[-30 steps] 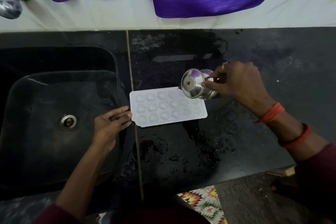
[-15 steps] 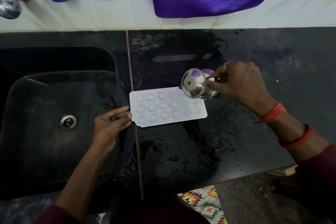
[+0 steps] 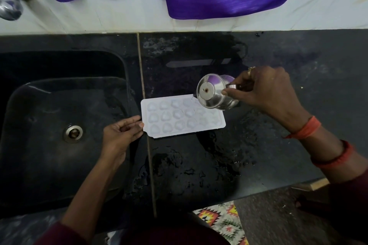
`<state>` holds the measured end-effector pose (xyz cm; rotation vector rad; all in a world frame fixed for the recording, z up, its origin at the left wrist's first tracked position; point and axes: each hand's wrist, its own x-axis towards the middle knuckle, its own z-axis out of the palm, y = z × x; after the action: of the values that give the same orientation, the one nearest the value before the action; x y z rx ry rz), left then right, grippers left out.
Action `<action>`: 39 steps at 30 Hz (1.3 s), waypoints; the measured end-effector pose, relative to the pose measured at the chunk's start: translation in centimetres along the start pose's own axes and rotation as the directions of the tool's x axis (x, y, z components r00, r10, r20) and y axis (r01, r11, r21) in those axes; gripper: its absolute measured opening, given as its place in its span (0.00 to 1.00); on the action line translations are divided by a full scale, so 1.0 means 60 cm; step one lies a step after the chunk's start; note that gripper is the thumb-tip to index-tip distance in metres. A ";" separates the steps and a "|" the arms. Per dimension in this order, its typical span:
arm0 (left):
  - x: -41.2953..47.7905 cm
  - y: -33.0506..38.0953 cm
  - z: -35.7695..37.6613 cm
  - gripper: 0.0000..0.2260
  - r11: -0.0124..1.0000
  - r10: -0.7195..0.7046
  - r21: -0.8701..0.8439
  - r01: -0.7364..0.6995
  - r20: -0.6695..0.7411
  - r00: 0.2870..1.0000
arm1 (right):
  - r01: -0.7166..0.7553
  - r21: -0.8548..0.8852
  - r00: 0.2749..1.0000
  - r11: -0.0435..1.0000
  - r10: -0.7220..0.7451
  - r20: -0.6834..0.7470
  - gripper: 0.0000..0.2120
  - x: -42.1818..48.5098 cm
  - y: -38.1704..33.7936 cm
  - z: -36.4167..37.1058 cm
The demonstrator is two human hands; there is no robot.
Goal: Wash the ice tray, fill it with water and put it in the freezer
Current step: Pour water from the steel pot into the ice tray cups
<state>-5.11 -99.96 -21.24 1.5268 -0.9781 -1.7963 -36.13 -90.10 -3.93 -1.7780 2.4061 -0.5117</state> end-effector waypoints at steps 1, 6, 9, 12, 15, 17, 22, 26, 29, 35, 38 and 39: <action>0.000 0.000 0.000 0.12 1.000 0.000 0.001 0.000 0.001 1.000 | -0.001 -0.007 1.000 1.000 0.001 0.002 0.20 -0.002 0.000 0.001; 0.001 -0.002 -0.001 0.12 1.000 0.002 0.000 -0.002 0.004 1.000 | -0.018 -0.026 1.000 0.999 0.018 0.026 0.18 -0.011 0.002 0.010; 0.004 -0.004 -0.004 0.13 1.000 -0.003 0.001 0.003 0.007 1.000 | -0.029 -0.026 0.999 0.999 0.030 0.043 0.19 -0.015 0.001 0.014; 0.003 -0.003 -0.003 0.12 1.000 -0.006 0.001 0.006 0.001 1.000 | -0.025 -0.022 0.998 0.999 0.026 0.050 0.21 -0.017 0.001 0.012; 0.000 -0.002 -0.002 0.12 1.000 -0.005 -0.003 0.005 -0.002 1.000 | -0.033 -0.035 0.998 0.999 0.035 0.051 0.17 -0.018 0.001 0.011; -0.001 -0.001 -0.002 0.12 1.000 -0.006 -0.007 0.006 -0.003 1.000 | -0.036 -0.039 0.998 0.999 0.038 0.053 0.16 -0.018 0.000 0.010; -0.003 0.002 0.000 0.11 1.000 -0.009 -0.018 0.009 -0.002 1.000 | -0.029 -0.038 0.998 0.999 0.031 0.060 0.14 -0.020 0.000 0.007; -0.003 0.002 0.000 0.10 1.000 -0.009 -0.017 0.009 -0.003 1.000 | -0.033 -0.041 0.997 0.999 0.036 0.068 0.16 -0.021 -0.003 0.007; -0.002 0.001 0.001 0.10 1.000 -0.011 -0.015 0.011 0.001 1.000 | -0.050 -0.026 0.996 0.998 0.052 0.071 0.21 -0.021 -0.005 0.005; -0.002 0.002 0.001 0.09 1.000 -0.010 -0.021 0.010 0.003 1.000 | -0.046 -0.029 0.997 0.999 0.048 0.061 0.21 -0.024 -0.007 0.003; -0.001 0.001 0.000 0.09 1.000 -0.011 -0.022 0.011 0.003 1.000 | -0.047 -0.038 0.997 0.998 0.049 0.065 0.18 -0.024 -0.006 0.003; 0.000 0.001 -0.001 0.10 1.000 -0.012 -0.024 0.012 0.005 1.000 | -0.047 -0.043 0.997 0.998 0.049 0.066 0.17 -0.024 -0.006 0.003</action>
<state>-5.07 -99.97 -21.19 1.5179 -0.9479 -1.8143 -35.30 -88.87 -4.12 -1.7197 2.4248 -0.3938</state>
